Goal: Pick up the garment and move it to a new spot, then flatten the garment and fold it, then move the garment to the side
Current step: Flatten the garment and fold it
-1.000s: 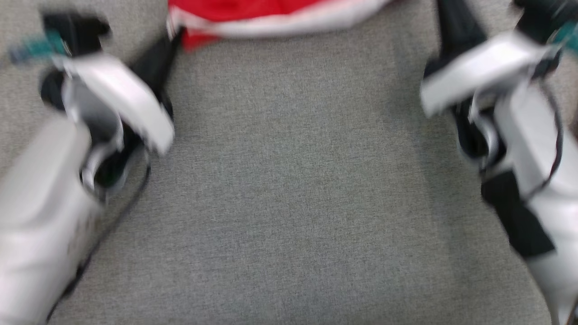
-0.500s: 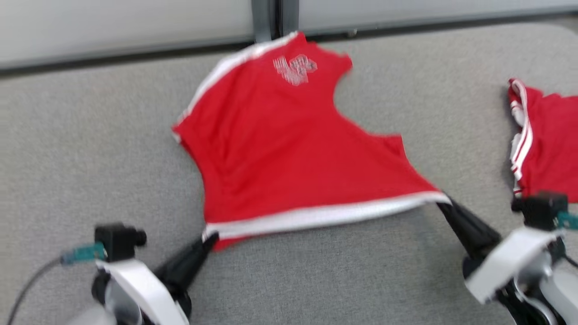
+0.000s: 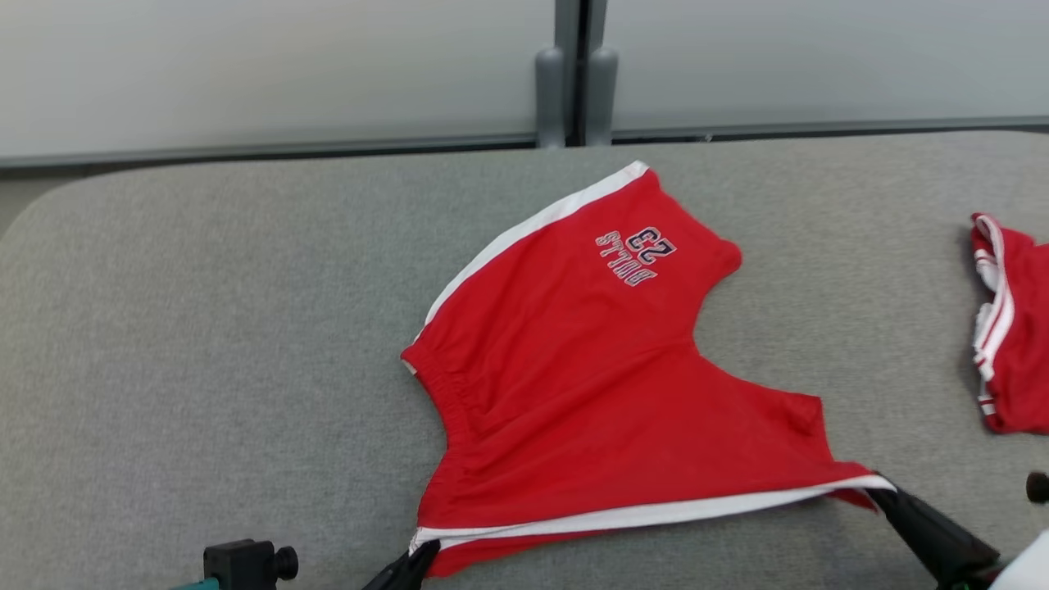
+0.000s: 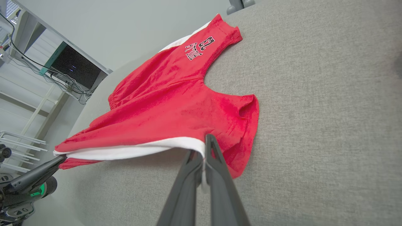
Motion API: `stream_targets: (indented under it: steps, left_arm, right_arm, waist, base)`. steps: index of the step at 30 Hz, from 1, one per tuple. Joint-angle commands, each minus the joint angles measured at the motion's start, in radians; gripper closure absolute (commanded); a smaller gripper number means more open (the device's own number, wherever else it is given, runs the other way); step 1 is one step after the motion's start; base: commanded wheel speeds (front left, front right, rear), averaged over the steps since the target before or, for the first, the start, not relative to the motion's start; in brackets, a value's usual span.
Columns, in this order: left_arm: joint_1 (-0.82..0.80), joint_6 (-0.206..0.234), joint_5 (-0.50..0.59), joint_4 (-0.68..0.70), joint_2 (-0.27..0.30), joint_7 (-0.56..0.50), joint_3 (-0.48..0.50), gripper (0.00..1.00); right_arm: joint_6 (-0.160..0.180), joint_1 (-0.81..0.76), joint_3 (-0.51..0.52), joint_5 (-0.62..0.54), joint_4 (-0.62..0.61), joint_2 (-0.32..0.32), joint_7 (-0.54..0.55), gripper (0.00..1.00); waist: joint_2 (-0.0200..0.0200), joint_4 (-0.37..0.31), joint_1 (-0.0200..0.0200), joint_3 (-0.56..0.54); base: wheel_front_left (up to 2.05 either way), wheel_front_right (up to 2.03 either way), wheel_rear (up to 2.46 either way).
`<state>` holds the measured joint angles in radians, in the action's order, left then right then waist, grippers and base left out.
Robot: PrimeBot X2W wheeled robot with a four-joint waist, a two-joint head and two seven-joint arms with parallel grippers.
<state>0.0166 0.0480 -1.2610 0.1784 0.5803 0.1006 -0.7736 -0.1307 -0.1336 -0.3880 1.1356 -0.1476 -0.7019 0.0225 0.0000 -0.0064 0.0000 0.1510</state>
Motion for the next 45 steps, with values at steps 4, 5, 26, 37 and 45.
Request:
stream_targets:
  steps: [4, 5, 26, 37, 45]
  left_arm:
    - [-0.061, -0.023, -0.004, -0.001, -0.017, -0.003, 0.018, 1.0]
    - [-0.084, -0.028, -0.002, -0.005, -0.025, -0.005, 0.023, 1.0]
    - [-0.476, -0.046, -0.002, -0.153, -0.197, -0.095, 0.071, 1.0]
    - [-0.571, -0.047, 0.002, -0.234, -0.247, -0.111, 0.07, 1.0]
    - [-0.604, -0.046, 0.02, -0.276, -0.253, -0.096, 0.079, 1.0]
  right_arm:
    - [0.0, 0.128, 0.03, -0.021, 0.001, -0.018, 0.078, 1.0]
    - [0.0, 0.172, 0.032, -0.03, 0.006, -0.017, 0.101, 1.0]
    - [0.0, 0.983, -0.071, -0.223, 0.395, 0.093, 0.467, 1.0]
    - [0.0, 1.141, -0.173, -0.295, 0.525, 0.112, 0.439, 1.0]
    - [0.0, 1.194, -0.242, -0.311, 0.585, 0.122, 0.39, 1.0]
  waist:
    - [0.0, 0.062, 0.0, 0.097]
    - [0.0, 0.07, 0.0, 0.111]
    - [0.0, 0.193, 0.0, 0.334]
    - [0.0, 0.214, 0.0, 0.386]
    - [0.0, 0.229, 0.0, 0.409]
  base:
    - [0.0, 0.0, 0.0]
    - [0.0, 0.0, 0.0]
    - [0.0, 0.0, 0.0]
    - [0.0, 0.0, 0.0]
    - [0.0, 0.0, 0.0]
